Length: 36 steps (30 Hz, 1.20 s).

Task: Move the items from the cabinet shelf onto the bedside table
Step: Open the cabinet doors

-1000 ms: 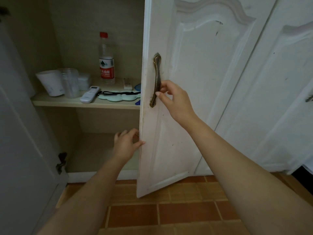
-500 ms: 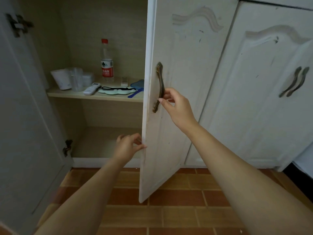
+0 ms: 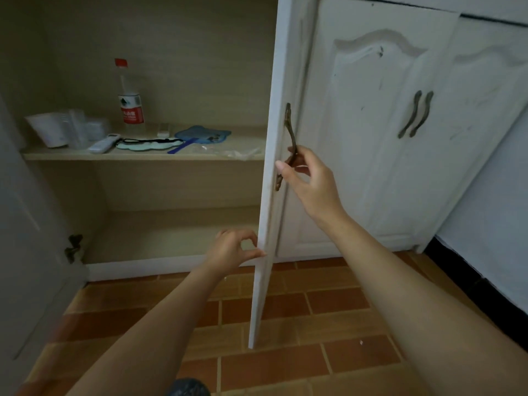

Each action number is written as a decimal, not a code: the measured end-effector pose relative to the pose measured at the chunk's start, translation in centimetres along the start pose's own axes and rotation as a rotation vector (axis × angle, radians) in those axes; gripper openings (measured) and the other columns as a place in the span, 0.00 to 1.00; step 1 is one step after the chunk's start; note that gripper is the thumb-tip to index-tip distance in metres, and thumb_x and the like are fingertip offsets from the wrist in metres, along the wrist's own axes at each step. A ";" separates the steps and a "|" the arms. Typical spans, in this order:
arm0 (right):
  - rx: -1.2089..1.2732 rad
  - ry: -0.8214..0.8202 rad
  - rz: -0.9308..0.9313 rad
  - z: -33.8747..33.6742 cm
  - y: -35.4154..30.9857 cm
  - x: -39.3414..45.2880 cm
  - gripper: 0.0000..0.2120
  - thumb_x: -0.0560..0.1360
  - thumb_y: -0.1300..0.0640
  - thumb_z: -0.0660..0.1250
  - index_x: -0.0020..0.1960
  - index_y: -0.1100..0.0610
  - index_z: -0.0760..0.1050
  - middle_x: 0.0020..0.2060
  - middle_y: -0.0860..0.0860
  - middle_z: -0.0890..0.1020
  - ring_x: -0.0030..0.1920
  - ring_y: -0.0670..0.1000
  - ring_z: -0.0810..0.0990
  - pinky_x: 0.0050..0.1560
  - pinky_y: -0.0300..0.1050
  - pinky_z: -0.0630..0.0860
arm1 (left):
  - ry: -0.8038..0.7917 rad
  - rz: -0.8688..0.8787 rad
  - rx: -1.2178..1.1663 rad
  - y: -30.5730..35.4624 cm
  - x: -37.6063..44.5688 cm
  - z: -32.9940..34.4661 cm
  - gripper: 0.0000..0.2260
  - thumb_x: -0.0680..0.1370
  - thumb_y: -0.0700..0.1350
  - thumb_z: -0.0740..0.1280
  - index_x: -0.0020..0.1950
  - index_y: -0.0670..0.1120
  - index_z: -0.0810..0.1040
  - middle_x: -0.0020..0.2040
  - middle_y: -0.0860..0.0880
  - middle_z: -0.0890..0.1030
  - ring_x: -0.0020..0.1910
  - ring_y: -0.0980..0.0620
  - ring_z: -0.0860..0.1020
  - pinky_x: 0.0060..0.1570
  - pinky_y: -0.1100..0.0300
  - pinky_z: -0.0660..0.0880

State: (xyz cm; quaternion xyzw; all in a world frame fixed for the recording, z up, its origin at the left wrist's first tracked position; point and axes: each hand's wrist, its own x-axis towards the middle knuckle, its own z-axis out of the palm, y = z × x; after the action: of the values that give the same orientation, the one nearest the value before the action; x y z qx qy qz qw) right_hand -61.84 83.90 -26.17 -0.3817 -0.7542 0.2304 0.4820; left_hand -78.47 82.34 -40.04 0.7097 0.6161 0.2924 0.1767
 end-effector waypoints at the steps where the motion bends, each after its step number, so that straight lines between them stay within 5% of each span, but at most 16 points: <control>1: -0.012 0.007 0.020 -0.8 0.3 -0.2 0.20 0.74 0.46 0.65 0.61 0.54 0.70 0.51 0.48 0.78 0.55 0.47 0.76 0.60 0.46 0.74 | -0.009 0.011 0.008 0.8 0.3 0.6 0.14 0.69 0.58 0.70 0.46 0.51 0.78 0.54 0.55 0.80 0.57 0.54 0.76 0.64 0.46 0.68; 5: -0.047 0.048 0.068 -3.7 1.7 -1.0 0.26 0.70 0.44 0.68 0.64 0.53 0.68 0.54 0.48 0.77 0.57 0.47 0.74 0.61 0.44 0.72 | -0.045 0.089 0.045 4.5 1.3 2.6 0.09 0.70 0.54 0.71 0.41 0.52 0.73 0.59 0.51 0.78 0.61 0.52 0.74 0.65 0.51 0.67; 12: -0.085 0.100 0.081 -7.2 3.8 -1.6 0.25 0.73 0.47 0.67 0.67 0.53 0.67 0.58 0.47 0.77 0.59 0.46 0.74 0.62 0.47 0.73 | -0.044 0.117 -0.002 7.5 3.2 6.3 0.11 0.69 0.55 0.72 0.39 0.54 0.71 0.51 0.52 0.73 0.53 0.52 0.72 0.56 0.54 0.72; 16: -0.022 0.141 0.094 -8.8 4.7 -2.1 0.28 0.75 0.53 0.65 0.72 0.53 0.60 0.63 0.48 0.75 0.56 0.40 0.73 0.57 0.34 0.73 | -0.043 0.149 -0.041 8.9 4.2 8.2 0.10 0.69 0.55 0.72 0.41 0.53 0.72 0.49 0.52 0.71 0.50 0.51 0.72 0.54 0.53 0.73; 21: -0.034 0.207 0.164 -11.1 6.7 -2.1 0.28 0.79 0.55 0.59 0.75 0.52 0.53 0.63 0.48 0.74 0.56 0.42 0.75 0.49 0.24 0.71 | -0.078 0.233 -0.012 10.4 5.8 10.0 0.16 0.72 0.53 0.70 0.58 0.53 0.74 0.69 0.51 0.66 0.64 0.50 0.70 0.62 0.57 0.69; 32: -0.313 0.261 0.113 -11.5 7.7 -1.6 0.24 0.80 0.54 0.55 0.75 0.52 0.54 0.63 0.52 0.75 0.61 0.49 0.75 0.59 0.37 0.70 | -0.029 0.351 0.147 10.8 8.0 10.4 0.19 0.74 0.52 0.67 0.64 0.51 0.71 0.69 0.51 0.67 0.61 0.52 0.72 0.57 0.63 0.70; 36: -0.566 0.369 0.051 -10.5 7.5 -2.0 0.26 0.79 0.56 0.58 0.74 0.58 0.53 0.73 0.55 0.61 0.72 0.53 0.61 0.71 0.44 0.59 | -0.099 0.387 0.214 9.9 7.3 9.6 0.23 0.76 0.52 0.66 0.69 0.54 0.66 0.73 0.52 0.64 0.69 0.52 0.65 0.65 0.59 0.64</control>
State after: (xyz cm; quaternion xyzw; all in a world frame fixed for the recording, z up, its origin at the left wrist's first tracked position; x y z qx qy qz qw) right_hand -49.26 86.61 -28.11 -0.5545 -0.6787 -0.0492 0.4791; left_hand -64.30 88.81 -39.92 0.8428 0.4866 0.2187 0.0710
